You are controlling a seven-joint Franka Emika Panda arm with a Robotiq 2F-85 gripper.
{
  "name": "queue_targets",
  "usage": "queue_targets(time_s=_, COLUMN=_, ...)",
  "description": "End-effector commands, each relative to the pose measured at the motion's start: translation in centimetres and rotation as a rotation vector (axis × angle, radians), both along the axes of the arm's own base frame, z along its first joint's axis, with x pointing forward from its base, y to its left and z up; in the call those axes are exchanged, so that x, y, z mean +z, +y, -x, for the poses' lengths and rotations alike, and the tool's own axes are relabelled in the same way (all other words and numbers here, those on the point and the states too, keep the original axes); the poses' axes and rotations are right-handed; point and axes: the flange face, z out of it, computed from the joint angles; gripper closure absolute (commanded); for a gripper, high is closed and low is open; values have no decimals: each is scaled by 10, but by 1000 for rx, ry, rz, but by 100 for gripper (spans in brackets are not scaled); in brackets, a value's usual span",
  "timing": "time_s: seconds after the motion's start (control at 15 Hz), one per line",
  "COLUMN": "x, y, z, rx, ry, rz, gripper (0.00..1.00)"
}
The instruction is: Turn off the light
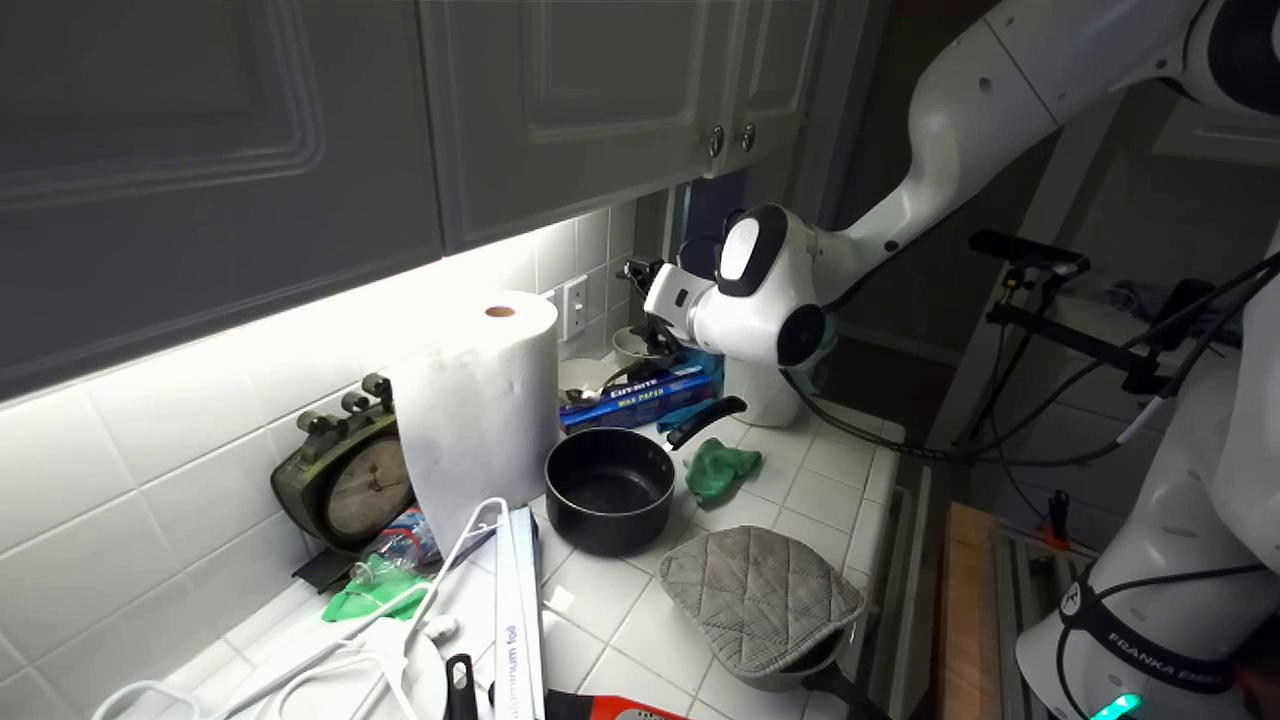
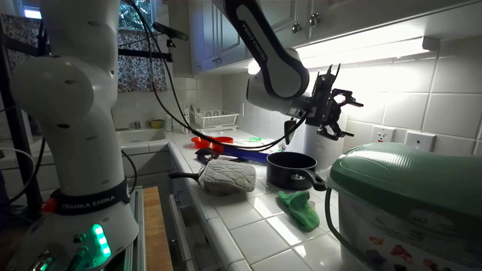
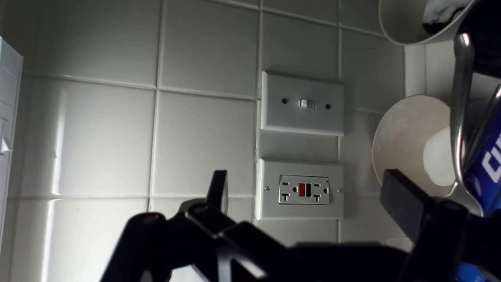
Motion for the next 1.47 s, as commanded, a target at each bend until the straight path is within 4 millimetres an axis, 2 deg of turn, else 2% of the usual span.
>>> queue_targets(time_s=0.0, x=-4, y=-12, z=-11, rx=-5, ry=36, rz=-50, gripper=0)
queue_targets(time_s=0.47, x=-8, y=-30, z=-50, rx=-42, ry=-25, rz=-39, gripper=0)
queue_targets(time_s=1.4, x=-53, y=-68, z=-115, rx=-88, ry=-54, rz=-46, gripper=0)
